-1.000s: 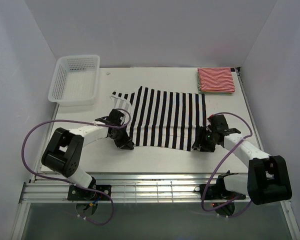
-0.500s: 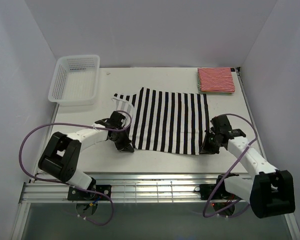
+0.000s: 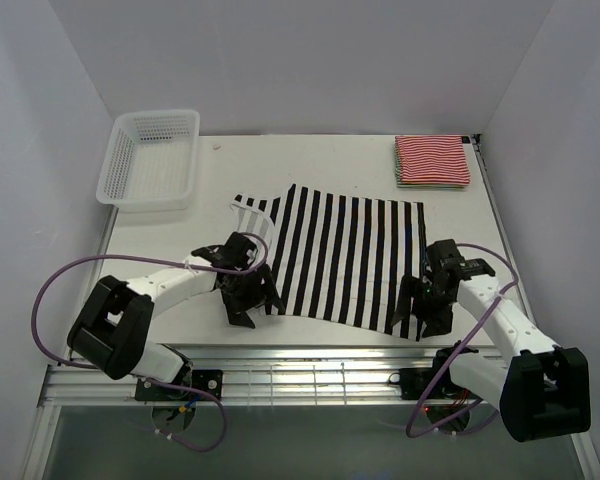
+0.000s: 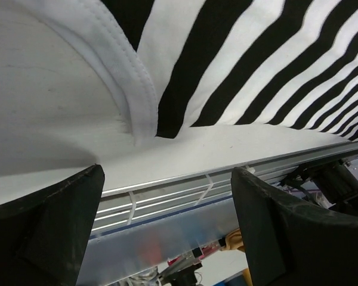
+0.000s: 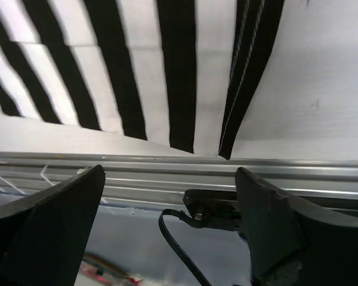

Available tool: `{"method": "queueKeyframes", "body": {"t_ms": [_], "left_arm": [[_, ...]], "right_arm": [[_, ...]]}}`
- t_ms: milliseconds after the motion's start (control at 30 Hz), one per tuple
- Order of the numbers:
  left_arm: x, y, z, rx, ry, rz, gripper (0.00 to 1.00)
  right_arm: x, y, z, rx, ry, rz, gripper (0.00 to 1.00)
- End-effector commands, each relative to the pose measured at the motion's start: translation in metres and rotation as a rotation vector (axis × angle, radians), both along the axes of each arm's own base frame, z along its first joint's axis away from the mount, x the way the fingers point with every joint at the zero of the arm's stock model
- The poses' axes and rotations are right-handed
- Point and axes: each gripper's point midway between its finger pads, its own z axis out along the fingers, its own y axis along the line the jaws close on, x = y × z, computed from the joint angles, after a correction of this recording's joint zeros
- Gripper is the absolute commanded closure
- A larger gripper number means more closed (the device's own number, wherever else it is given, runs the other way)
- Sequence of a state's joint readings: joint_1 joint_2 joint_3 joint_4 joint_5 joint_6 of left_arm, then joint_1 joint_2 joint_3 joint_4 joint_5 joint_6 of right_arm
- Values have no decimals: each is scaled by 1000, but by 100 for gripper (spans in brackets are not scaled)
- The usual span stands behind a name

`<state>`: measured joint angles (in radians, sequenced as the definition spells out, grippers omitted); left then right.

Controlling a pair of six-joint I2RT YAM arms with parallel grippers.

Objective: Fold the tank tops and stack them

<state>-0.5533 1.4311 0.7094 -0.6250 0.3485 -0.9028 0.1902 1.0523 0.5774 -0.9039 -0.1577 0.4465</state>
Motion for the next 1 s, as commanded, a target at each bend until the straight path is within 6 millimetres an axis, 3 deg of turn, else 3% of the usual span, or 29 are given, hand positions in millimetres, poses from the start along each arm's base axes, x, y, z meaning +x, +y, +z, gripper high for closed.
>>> {"method": "queueKeyframes", "body": {"t_ms": [0, 33, 100, 167, 267, 400, 533, 700, 733, 800, 900, 967], "left_arm": [[24, -5, 36, -6, -119, -24, 2], [26, -4, 43, 4, -134, -32, 2], [48, 1, 61, 55, -223, -2, 2], [60, 18, 65, 144, -247, 33, 2], [90, 37, 75, 185, -292, 111, 2], [123, 70, 68, 283, -308, 208, 2], [141, 89, 57, 371, -315, 244, 2], [144, 114, 35, 478, -274, 276, 2], [140, 130, 30, 550, -248, 309, 2], [137, 140, 22, 588, -218, 332, 3], [139, 143, 14, 571, -206, 337, 15], [141, 144, 9, 572, -205, 335, 18]], "right_arm": [[38, -1, 47, -14, -149, 48, 1], [47, 0, 58, -11, -203, 75, 10], [67, 7, 83, 19, -306, 108, 10], [78, 17, 93, 71, -369, 165, 10], [91, 42, 93, 160, -434, 236, 10], [97, 63, 72, 160, -420, 300, 10], [106, 62, 41, 119, -364, 294, 10], [109, 61, 13, 97, -300, 289, 10], [108, 61, 7, 95, -282, 291, 10], [107, 60, 2, 89, -269, 290, 10], [106, 58, -6, 72, -251, 287, 10], [106, 56, -9, 60, -239, 286, 10]]}}
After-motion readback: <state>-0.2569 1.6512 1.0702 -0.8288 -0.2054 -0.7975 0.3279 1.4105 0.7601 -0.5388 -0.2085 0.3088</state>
